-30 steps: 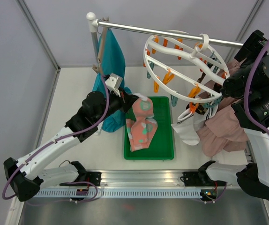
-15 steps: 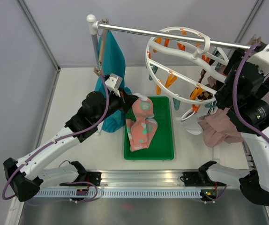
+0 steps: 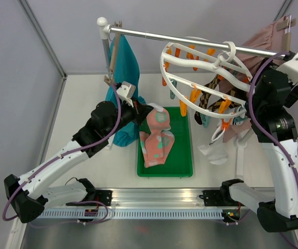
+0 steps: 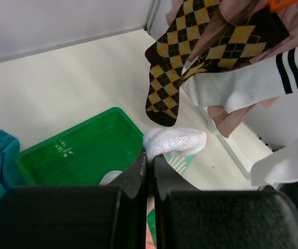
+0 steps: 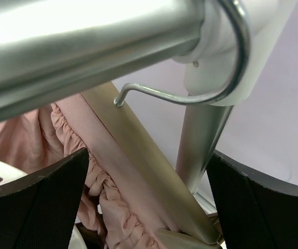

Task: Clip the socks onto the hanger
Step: Move the clothesline to the corner of the board.

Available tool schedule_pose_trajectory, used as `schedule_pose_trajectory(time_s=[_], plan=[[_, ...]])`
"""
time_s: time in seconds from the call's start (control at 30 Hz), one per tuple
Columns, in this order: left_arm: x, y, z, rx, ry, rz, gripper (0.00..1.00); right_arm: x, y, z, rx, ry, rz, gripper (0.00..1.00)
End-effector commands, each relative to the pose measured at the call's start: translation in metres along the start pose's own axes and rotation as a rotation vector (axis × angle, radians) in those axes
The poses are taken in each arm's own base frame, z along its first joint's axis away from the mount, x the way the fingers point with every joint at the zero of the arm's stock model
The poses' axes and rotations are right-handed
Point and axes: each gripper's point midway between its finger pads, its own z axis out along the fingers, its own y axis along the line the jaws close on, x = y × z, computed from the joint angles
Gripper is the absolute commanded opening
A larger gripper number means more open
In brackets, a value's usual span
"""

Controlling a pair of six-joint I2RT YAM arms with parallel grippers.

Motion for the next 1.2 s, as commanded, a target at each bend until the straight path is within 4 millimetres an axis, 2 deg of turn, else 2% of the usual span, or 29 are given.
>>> schedule_pose_trajectory(time_s=[0.0,0.17,0.37,0.43,0.5,0.7,0.97,1.17], plan=[[-0.004,-0.002,-0.001,0.011,-0.021,-0.003,0.02,0.021,0.011,0.010,-0.024,0.050,-0.021,0.98],[-0.003,-0.002,0.000,0.010,-0.019,-0.003,0.02,0.024,0.022,0.027,-0.079,0.055,0.004,0.98],[-0.004,-0.002,-0.002,0.011,-0.021,0.000,0.02,0.029,0.045,0.040,-0.204,0.038,0.031,0.98],[-0.003,-0.002,-0.001,0.010,-0.019,0.000,0.02,0.037,0.055,0.041,-0.249,0.044,0.022,0.98],[-0.002,-0.002,-0.001,0.009,-0.017,0.000,0.02,0.033,0.067,0.037,-0.325,0.017,0.046,0.98],[-0.003,0.005,0.000,-0.027,-0.026,0.006,0.02,0.044,0.102,0.035,-0.480,0.020,0.062,0.98],[-0.004,0.008,0.002,-0.040,-0.026,0.014,0.02,0.049,0.126,0.039,-0.556,0.028,0.084,0.98],[-0.003,0.010,0.003,-0.048,-0.024,0.020,0.02,0.054,0.133,0.044,-0.562,0.041,0.089,0.98]])
